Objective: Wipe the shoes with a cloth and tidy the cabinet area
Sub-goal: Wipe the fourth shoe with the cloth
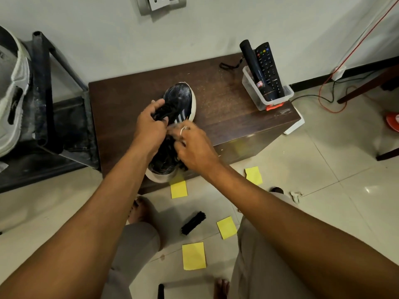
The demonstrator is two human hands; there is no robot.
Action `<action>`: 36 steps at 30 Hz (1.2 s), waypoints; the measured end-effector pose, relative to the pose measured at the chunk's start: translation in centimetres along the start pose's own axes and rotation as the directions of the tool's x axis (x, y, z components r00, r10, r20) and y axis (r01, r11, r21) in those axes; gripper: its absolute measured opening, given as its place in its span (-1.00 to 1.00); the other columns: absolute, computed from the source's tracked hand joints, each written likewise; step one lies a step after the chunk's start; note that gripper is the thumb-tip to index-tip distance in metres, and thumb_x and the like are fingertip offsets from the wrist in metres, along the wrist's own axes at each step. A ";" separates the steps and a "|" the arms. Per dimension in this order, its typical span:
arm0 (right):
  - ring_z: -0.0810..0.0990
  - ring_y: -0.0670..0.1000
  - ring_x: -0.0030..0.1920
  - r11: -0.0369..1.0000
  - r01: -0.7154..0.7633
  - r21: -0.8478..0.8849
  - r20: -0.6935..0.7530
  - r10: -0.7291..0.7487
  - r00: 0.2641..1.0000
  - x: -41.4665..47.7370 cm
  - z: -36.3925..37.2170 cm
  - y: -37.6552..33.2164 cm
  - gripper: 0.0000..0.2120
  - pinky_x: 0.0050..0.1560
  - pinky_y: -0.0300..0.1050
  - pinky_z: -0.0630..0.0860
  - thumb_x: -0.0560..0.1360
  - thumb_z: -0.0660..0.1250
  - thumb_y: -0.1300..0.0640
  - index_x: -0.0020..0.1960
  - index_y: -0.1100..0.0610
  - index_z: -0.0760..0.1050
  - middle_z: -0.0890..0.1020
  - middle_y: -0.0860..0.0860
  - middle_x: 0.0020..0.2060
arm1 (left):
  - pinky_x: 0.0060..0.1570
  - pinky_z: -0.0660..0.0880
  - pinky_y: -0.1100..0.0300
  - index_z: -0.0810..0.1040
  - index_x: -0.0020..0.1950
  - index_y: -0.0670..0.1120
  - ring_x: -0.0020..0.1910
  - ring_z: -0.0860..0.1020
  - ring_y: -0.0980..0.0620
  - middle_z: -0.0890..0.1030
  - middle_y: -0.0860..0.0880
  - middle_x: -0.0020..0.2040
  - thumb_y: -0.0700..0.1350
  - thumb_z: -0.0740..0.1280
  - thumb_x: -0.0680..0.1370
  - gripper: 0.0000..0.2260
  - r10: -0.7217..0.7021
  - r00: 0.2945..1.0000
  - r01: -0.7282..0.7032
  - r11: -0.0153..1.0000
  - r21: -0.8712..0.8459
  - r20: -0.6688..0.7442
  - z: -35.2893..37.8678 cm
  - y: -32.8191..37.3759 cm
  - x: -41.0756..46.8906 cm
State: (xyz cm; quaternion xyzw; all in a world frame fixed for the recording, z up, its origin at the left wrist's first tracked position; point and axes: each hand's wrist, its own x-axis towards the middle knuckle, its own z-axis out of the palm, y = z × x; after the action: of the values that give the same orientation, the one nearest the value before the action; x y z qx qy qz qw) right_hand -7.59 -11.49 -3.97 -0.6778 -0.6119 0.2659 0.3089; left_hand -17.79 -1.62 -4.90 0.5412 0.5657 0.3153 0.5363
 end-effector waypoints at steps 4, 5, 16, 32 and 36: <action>0.59 -0.02 0.13 0.997 0.072 -0.022 0.164 -0.068 0.984 -2.2 -0.8 0.5 -0.70 0.17 -0.04 0.60 0.60 0.32 0.27 0.31 0.14 0.61 0.55 -0.04 0.20 | 0.43 0.42 0.08 0.53 0.42 -0.04 0.43 0.45 0.03 0.49 -0.04 0.45 -0.40 0.26 0.60 -0.55 -0.047 0.999 0.044 0.989 -0.143 -0.021 0.2 0.2 -0.1; 0.59 -0.02 0.11 0.996 0.086 -0.028 0.156 -0.080 0.985 -2.1 -0.9 0.7 -0.71 0.15 -0.03 0.61 0.60 0.32 0.26 0.29 0.14 0.61 0.56 -0.03 0.18 | 0.45 0.39 0.09 0.54 0.42 -0.05 0.47 0.41 0.03 0.46 -0.05 0.49 -0.40 0.26 0.60 -0.56 -0.048 0.999 0.045 0.988 -0.147 -0.016 0.1 0.1 0.0; 0.61 0.04 -0.03 0.999 -0.017 0.036 -0.149 0.023 0.989 0.8 1.2 0.5 -0.78 0.03 0.08 0.61 0.57 0.34 0.28 0.18 0.25 0.64 0.56 0.02 0.06 | 0.48 0.36 0.08 0.52 0.44 -0.11 0.51 0.37 0.00 0.42 -0.09 0.51 -0.43 0.23 0.59 -0.54 -0.065 0.998 0.061 0.982 -0.178 -0.017 0.0 -0.3 0.5; 0.56 -0.02 0.17 0.998 -0.056 0.036 -0.108 0.059 0.992 0.8 1.0 1.3 -0.61 0.23 0.00 0.57 0.57 0.29 0.29 0.37 0.11 0.56 0.51 -0.10 0.24 | 0.55 0.20 0.12 0.47 0.48 -0.02 0.56 0.26 0.07 0.36 0.09 0.54 -0.44 0.22 0.47 -0.38 0.337 0.939 -0.343 0.908 0.240 0.066 -0.6 0.1 -0.3; 0.56 0.07 0.06 0.996 0.002 -0.089 -0.052 -0.006 0.999 1.1 0.0 1.3 -0.81 0.03 0.09 0.58 0.54 0.29 0.31 0.10 0.24 0.62 0.52 0.00 0.24 | 0.54 0.25 0.00 0.64 0.29 -0.09 0.54 0.30 0.09 0.50 0.07 0.45 -0.21 0.19 0.50 -0.59 0.499 0.801 -0.599 0.671 0.437 0.332 -0.8 -0.4 0.5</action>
State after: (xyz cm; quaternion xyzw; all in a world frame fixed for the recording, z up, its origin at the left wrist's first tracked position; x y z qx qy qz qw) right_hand -6.60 -10.48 -4.86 -0.6963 -0.6162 0.2202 0.2949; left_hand -18.58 -1.03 -5.28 0.8374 0.3870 0.2452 0.2982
